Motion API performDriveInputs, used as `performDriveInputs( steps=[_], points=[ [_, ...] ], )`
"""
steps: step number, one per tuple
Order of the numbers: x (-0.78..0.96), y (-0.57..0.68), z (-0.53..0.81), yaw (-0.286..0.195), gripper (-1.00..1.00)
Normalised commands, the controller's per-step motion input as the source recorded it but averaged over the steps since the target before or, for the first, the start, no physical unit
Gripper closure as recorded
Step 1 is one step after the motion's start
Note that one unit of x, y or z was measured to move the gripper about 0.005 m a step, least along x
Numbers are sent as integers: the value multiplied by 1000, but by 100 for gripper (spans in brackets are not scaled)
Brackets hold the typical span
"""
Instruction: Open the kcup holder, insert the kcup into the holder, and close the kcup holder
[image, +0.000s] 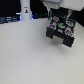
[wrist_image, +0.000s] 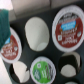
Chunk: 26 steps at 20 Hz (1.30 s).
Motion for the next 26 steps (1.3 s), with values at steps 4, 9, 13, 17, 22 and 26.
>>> performDriveInputs(
  steps=[4, 9, 13, 17, 22, 26],
  points=[
    [651, -289, 53, 52, -100],
    [702, -112, 27, 60, -100],
    [732, 114, -29, 83, -100],
    [512, 242, -165, 125, -100],
    [231, 213, -180, 217, -100],
    [168, 225, -187, 234, -100]
  ],
)
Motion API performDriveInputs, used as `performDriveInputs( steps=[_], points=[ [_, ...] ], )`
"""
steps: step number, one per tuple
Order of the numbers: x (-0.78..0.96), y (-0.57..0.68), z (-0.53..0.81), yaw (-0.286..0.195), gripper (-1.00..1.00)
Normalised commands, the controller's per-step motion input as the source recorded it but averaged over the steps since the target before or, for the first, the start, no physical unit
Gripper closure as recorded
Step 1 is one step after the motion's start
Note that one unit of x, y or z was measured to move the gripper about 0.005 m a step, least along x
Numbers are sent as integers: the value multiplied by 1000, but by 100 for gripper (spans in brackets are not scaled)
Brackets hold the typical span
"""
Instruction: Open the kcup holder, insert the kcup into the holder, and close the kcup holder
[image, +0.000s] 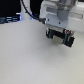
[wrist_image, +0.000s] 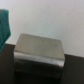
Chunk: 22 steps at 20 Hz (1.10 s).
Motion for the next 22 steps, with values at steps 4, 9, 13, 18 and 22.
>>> performDriveInputs(
  steps=[4, 9, 13, 18, 22],
  points=[
    [13, 232, -210, 244, -100],
    [-106, 350, -97, 201, -100],
    [-209, 505, 19, 130, -100],
    [-276, 523, 20, 120, -100],
    [-492, 545, 22, 94, -100]
  ],
)
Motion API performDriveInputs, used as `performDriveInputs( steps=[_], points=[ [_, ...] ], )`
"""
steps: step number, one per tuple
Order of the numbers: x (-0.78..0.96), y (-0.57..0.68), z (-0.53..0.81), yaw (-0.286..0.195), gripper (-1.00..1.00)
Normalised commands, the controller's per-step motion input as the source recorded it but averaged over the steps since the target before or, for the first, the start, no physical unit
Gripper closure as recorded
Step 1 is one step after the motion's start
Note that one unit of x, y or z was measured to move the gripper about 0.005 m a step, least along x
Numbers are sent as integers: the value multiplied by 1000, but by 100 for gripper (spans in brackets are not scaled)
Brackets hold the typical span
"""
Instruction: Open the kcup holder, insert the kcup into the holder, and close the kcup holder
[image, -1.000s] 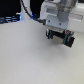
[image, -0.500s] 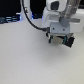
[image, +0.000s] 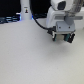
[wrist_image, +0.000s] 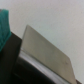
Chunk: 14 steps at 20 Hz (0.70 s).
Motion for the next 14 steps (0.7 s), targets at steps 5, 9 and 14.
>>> performDriveInputs(
  steps=[5, 9, 14],
  points=[
    [-639, 514, 31, 86, -100],
    [-797, 514, -9, 53, -100],
    [-897, 451, -30, 48, -100]
  ],
)
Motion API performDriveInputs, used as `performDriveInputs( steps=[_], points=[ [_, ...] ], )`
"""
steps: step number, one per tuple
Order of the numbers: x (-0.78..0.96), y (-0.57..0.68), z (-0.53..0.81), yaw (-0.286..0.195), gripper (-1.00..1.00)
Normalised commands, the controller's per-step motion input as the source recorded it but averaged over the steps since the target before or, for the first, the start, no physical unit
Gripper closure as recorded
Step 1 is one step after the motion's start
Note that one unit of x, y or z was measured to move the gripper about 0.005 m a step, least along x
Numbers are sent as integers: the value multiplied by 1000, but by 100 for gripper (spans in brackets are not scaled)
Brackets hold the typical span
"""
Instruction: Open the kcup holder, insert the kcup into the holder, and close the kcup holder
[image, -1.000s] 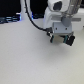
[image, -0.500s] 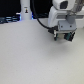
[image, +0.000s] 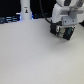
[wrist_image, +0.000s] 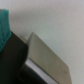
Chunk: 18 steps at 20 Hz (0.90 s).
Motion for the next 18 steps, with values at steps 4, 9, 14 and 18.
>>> performDriveInputs(
  steps=[4, 9, 14, 18],
  points=[
    [-884, 440, -17, 56, -100],
    [-672, 475, 71, 76, -100],
    [-296, 321, 444, 53, -100],
    [39, 194, 861, 31, -100]
  ],
)
